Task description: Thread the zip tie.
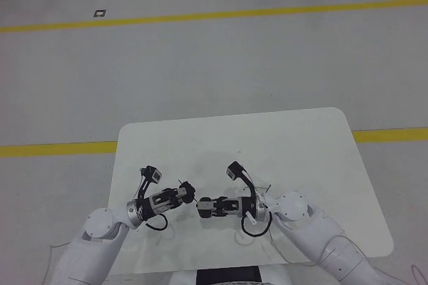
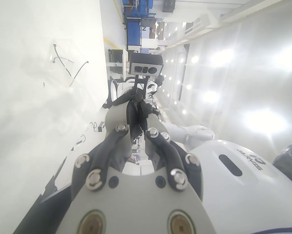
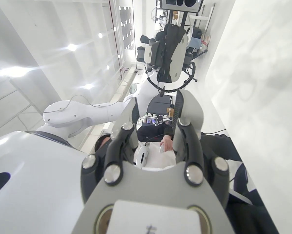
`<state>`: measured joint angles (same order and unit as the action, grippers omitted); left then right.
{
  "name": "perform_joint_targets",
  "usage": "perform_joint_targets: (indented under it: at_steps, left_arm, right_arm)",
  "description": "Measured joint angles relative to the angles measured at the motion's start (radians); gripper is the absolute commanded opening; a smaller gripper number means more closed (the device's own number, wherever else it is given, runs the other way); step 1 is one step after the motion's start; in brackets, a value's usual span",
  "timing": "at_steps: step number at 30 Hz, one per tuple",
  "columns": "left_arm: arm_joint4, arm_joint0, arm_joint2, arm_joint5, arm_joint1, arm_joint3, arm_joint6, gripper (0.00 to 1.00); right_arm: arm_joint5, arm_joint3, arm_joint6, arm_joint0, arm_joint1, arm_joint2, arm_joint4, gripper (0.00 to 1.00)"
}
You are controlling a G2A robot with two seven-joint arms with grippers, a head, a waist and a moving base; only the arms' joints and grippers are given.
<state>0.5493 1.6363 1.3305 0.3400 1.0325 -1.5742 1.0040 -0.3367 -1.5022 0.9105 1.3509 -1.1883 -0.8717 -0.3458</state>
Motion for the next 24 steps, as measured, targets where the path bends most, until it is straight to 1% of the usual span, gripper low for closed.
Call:
perform_joint_targets:
  at_steps: [9,13,14,15,16,17,24]
  left_arm:
    - [0.005,-0.006,-0.007,0.000,-0.003,0.005,0.004,0.00]
    - [0.008,-0.008,-0.010,0.000,-0.004,0.007,0.008,0.00]
    - [0.008,-0.008,-0.010,0.000,-0.004,0.007,0.009,0.00]
    - [0.008,-0.008,-0.011,0.000,-0.004,0.007,0.009,0.00]
    - [0.008,-0.009,-0.012,0.000,-0.004,0.007,0.009,0.00]
    - [0.008,-0.009,-0.012,0.000,-0.005,0.007,0.010,0.00]
    - [0.008,-0.011,-0.015,0.000,-0.006,0.007,0.012,0.00]
  right_arm:
    - [0.000,0.007,-0.017,-0.011,-0.003,0.007,0.008,0.19]
    - [0.001,0.011,-0.022,-0.015,-0.003,0.009,0.009,0.11]
    - [0.001,0.011,-0.024,-0.015,-0.004,0.010,0.009,0.07]
    - [0.001,0.012,-0.025,-0.016,-0.004,0.010,0.009,0.06]
    - [0.001,0.013,-0.027,-0.016,-0.004,0.010,0.009,0.02]
    - [0.002,0.013,-0.028,-0.017,-0.004,0.011,0.009,0.00]
    - [0.008,0.015,-0.031,-0.019,-0.004,0.012,0.013,0.00]
